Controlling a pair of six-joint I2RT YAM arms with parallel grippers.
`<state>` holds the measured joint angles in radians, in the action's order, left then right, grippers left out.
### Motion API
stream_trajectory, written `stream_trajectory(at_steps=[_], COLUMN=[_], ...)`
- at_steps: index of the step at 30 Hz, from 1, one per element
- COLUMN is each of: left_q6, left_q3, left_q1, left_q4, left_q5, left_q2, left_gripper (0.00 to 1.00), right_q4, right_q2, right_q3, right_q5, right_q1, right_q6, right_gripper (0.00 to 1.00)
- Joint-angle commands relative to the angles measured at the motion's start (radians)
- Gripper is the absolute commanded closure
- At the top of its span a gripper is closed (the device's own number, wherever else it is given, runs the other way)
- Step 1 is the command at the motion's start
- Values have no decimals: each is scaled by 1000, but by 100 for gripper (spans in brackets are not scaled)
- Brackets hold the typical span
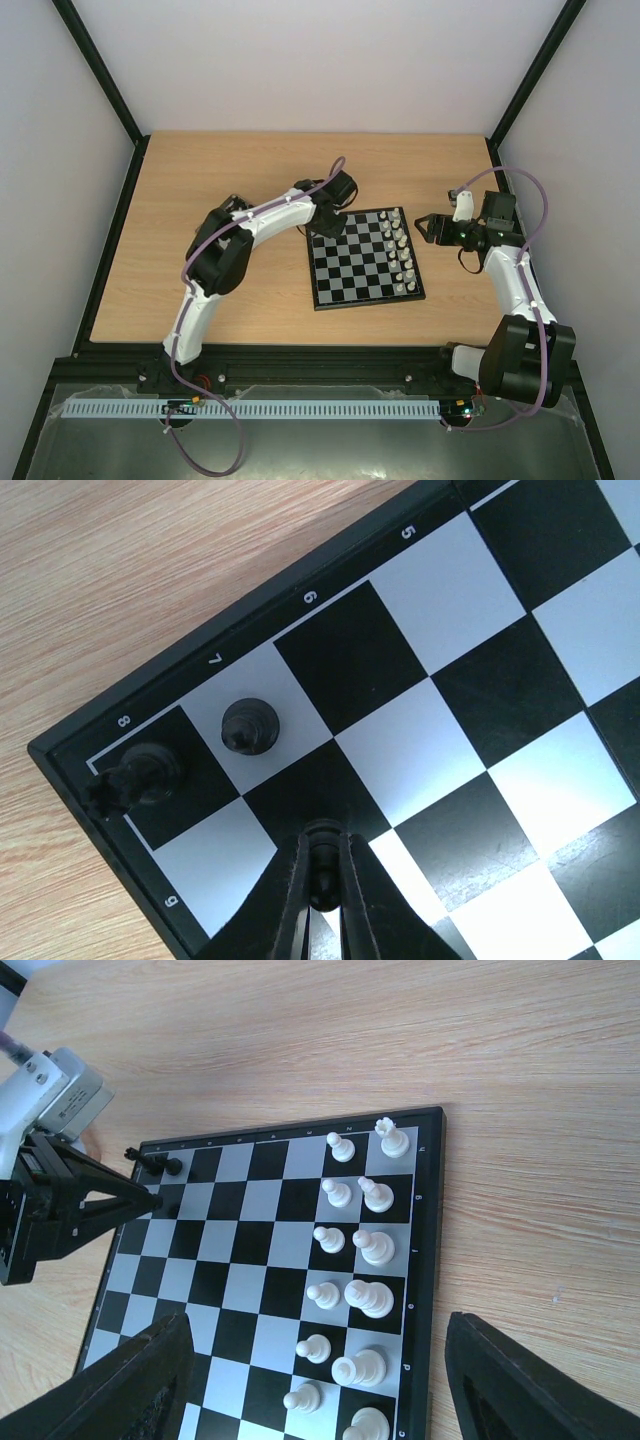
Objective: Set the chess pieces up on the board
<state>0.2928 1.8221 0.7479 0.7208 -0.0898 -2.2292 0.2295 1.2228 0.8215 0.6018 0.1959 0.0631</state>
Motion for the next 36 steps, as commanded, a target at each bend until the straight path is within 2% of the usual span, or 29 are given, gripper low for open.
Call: stream_trajectory(at_steps=[1, 10, 28, 36], left_q6=[-15, -19, -2, 9], left_q3=[40, 77, 55, 61], left_q1=[3, 2, 2, 0], left_q4=[13, 45, 65, 69], left_q5=[4, -5, -10, -16], left_q2=[-28, -71, -54, -44], left_gripper=[95, 95, 95, 84], right_q4=[33, 34, 34, 33], right_q2=[-11, -11, -6, -9], right_q3=[15, 15, 16, 15], right_q5=[18, 18, 17, 18], right_q1=[-4, -4, -4, -4], right_q6=[9, 10, 9, 9], right_gripper=[30, 29, 30, 30])
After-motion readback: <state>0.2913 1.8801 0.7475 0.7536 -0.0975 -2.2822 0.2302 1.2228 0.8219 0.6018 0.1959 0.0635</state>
